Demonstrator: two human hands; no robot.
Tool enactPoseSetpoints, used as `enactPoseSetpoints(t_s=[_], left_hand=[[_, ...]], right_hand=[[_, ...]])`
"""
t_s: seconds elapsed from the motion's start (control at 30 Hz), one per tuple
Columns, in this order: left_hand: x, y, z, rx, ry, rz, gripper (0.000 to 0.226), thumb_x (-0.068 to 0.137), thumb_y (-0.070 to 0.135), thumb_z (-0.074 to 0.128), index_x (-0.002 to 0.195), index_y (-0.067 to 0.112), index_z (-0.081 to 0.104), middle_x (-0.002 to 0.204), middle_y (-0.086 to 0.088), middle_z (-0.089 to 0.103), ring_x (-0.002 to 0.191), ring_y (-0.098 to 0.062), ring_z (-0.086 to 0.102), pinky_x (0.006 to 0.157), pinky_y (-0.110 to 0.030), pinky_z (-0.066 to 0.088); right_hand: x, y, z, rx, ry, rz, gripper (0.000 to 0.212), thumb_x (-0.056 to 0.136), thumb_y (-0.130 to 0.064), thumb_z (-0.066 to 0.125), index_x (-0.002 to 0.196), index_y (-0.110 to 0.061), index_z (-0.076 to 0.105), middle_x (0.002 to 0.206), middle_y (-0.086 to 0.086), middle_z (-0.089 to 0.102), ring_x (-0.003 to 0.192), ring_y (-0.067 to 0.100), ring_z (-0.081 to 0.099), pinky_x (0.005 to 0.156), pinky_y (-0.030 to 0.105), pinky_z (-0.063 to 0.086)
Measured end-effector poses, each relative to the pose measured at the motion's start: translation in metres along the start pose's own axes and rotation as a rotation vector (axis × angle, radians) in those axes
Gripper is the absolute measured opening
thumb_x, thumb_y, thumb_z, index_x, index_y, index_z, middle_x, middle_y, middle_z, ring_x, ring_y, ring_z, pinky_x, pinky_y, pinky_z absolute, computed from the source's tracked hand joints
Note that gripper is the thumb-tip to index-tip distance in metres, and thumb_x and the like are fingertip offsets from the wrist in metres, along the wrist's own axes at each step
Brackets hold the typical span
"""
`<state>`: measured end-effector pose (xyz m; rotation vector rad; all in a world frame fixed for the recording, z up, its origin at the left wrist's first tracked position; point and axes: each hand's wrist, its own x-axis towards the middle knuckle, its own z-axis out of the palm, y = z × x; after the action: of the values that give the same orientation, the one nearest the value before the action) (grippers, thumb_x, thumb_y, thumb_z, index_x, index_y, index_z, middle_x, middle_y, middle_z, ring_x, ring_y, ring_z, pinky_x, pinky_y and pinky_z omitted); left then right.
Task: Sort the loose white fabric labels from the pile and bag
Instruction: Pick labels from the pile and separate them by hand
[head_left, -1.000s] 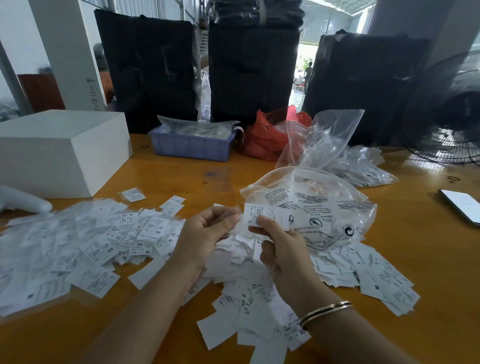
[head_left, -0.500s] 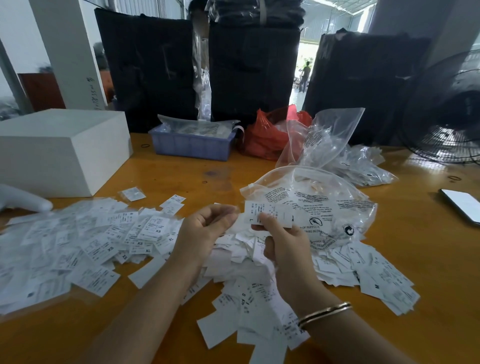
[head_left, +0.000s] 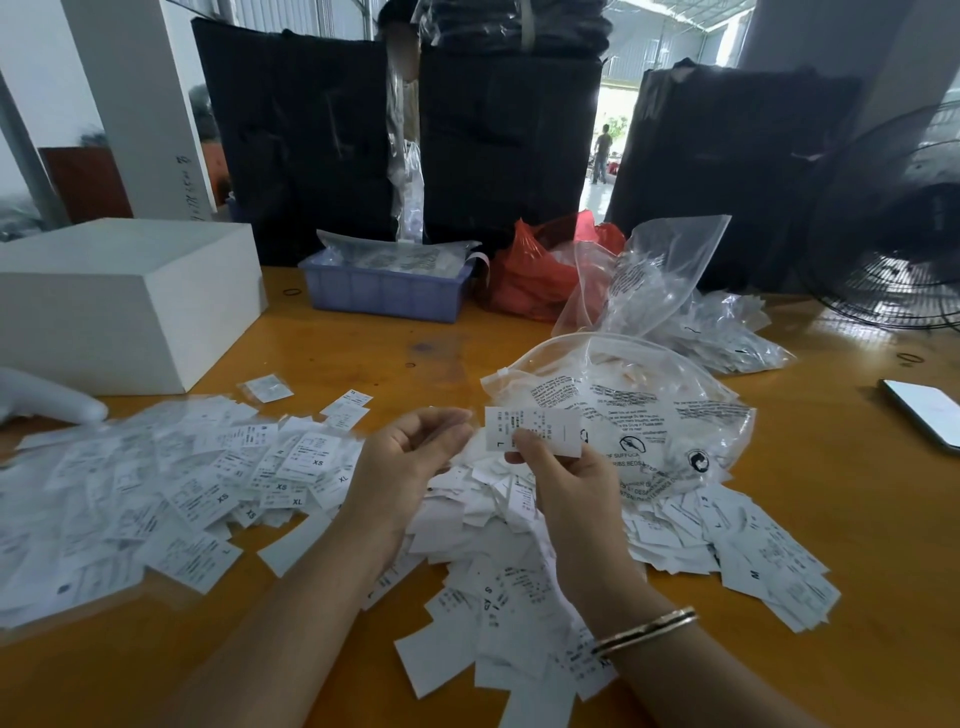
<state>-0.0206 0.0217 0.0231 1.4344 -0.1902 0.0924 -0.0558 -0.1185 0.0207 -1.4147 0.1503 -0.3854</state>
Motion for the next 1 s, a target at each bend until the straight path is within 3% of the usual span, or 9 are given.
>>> enactPoseSetpoints(t_s=[0.27, 0.43, 0.5, 0.57, 0.63, 0.83, 1.0], left_hand=[[-0.001, 0.001, 0.000, 0.017, -0.012, 0.009, 0.020, 0.060, 0.045, 0.072, 0.080, 0.041, 0.074, 0.085, 0.013, 0.073, 0.078, 0.001, 0.067, 0.061, -0.010, 0.049], [-0.001, 0.000, 0.000, 0.035, -0.095, -0.063, 0.018, 0.062, 0.037, 0.073, 0.078, 0.029, 0.076, 0.083, 0.006, 0.074, 0.072, -0.003, 0.067, 0.060, -0.012, 0.049], [-0.001, -0.001, -0.001, 0.065, -0.127, -0.098, 0.023, 0.063, 0.036, 0.072, 0.083, 0.027, 0.075, 0.083, 0.005, 0.074, 0.074, -0.005, 0.069, 0.061, -0.013, 0.051], [-0.001, -0.002, -0.001, 0.052, -0.124, -0.123, 0.024, 0.064, 0.035, 0.071, 0.086, 0.025, 0.075, 0.083, 0.003, 0.075, 0.074, -0.007, 0.069, 0.061, -0.015, 0.052], [0.000, -0.002, -0.002, 0.029, -0.108, -0.127, 0.025, 0.064, 0.035, 0.072, 0.087, 0.024, 0.075, 0.084, 0.002, 0.075, 0.074, -0.008, 0.070, 0.060, -0.016, 0.052], [-0.001, -0.005, 0.000, 0.120, -0.094, -0.069, 0.022, 0.063, 0.045, 0.071, 0.082, 0.034, 0.074, 0.086, 0.011, 0.074, 0.081, -0.002, 0.068, 0.061, -0.010, 0.049], [0.001, 0.001, -0.005, 0.184, 0.006, -0.036, 0.028, 0.065, 0.050, 0.068, 0.086, 0.031, 0.070, 0.081, 0.016, 0.072, 0.074, 0.002, 0.066, 0.056, -0.010, 0.048]], right_hand=[[0.000, 0.004, 0.002, -0.128, -0.091, -0.075, 0.014, 0.083, -0.020, 0.069, 0.070, -0.020, 0.071, 0.069, -0.004, 0.071, 0.064, 0.003, 0.065, 0.056, 0.015, 0.049], [0.003, 0.003, 0.000, -0.328, -0.194, -0.138, 0.014, 0.085, -0.023, 0.067, 0.080, -0.009, 0.070, 0.075, 0.009, 0.070, 0.066, 0.019, 0.062, 0.060, 0.033, 0.049], [0.005, 0.002, -0.002, -0.387, -0.227, -0.166, 0.014, 0.088, -0.024, 0.062, 0.085, -0.011, 0.067, 0.069, -0.003, 0.068, 0.059, 0.009, 0.060, 0.053, 0.025, 0.046], [0.007, 0.001, -0.004, -0.284, -0.200, -0.141, 0.007, 0.093, -0.021, 0.056, 0.088, -0.016, 0.059, 0.063, -0.013, 0.064, 0.051, -0.002, 0.053, 0.047, 0.013, 0.039], [0.010, 0.000, -0.005, -0.213, -0.141, -0.144, 0.007, 0.094, -0.017, 0.054, 0.088, -0.020, 0.055, 0.066, -0.012, 0.067, 0.053, -0.003, 0.055, 0.050, 0.012, 0.041], [0.005, 0.004, -0.002, -0.495, -0.219, -0.287, 0.012, 0.087, -0.020, 0.065, 0.076, -0.023, 0.064, 0.069, -0.012, 0.066, 0.066, -0.005, 0.058, 0.059, 0.010, 0.042], [0.003, -0.002, -0.007, -0.416, -0.231, -0.293, 0.019, 0.089, -0.037, 0.057, 0.106, -0.031, 0.061, 0.076, -0.017, 0.060, 0.064, 0.011, 0.057, 0.062, 0.026, 0.048]])
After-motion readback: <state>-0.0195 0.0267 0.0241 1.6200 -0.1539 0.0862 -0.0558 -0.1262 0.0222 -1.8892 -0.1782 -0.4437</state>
